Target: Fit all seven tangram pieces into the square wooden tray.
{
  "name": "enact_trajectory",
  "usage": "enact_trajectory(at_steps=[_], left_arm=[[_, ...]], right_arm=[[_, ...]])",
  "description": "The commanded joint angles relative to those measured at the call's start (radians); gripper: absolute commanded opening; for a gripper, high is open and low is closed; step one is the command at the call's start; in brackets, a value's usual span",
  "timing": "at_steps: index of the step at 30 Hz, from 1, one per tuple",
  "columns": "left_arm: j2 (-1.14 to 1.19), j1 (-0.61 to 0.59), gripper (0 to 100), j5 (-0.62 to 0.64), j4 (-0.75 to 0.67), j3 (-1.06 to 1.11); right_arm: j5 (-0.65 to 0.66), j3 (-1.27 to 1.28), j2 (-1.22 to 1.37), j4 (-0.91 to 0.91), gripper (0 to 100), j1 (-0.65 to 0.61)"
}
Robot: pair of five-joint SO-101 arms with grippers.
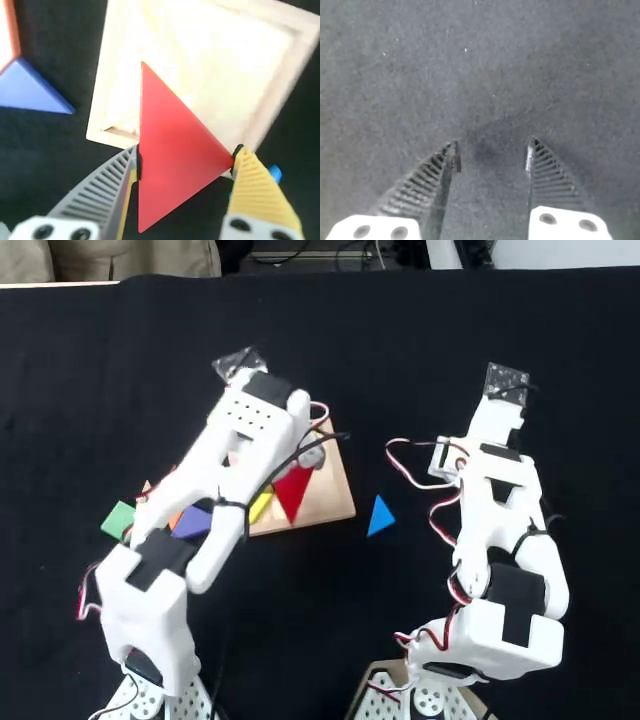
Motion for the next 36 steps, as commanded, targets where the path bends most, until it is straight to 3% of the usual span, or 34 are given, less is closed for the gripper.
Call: enact_trajectory(at_steps=[1, 7, 13, 16, 22, 26, 30, 36], left_arm=[[0.046, 0.013, 25, 0.074, -0.018, -0.005], [0.14, 0.015, 25, 0.219, -0.015, -0.077], [0.161, 0.044, 26, 0.209, -0.015, -0.119], [0.166, 0.096, 37, 0.158, -0.011, -0.11], [0.16, 0.101, 68, 0.264, 0.051, -0.12], [0.157, 0.074, 69, 0.281, 0.086, -0.139], [0.157, 0.013, 69, 0.275, 0.259, -0.288], [0.017, -0.165, 69, 0.155, 0.252, -0.329]], right_arm=[[-0.009, -0.047, -0.005, -0.018, 21.9, 0.011], [-0.009, -0.047, -0.005, -0.021, 21.9, 0.009], [-0.009, -0.047, -0.004, -0.021, 21.9, 0.003], [-0.008, -0.047, -0.004, -0.02, 21.9, -0.023], [-0.008, -0.047, -0.004, -0.018, 21.9, -0.023], [-0.008, -0.047, -0.004, -0.017, 21.9, -0.023], [-0.008, -0.047, -0.004, -0.017, 21.9, -0.023], [-0.009, -0.045, -0.004, -0.015, 21.1, -0.026]])
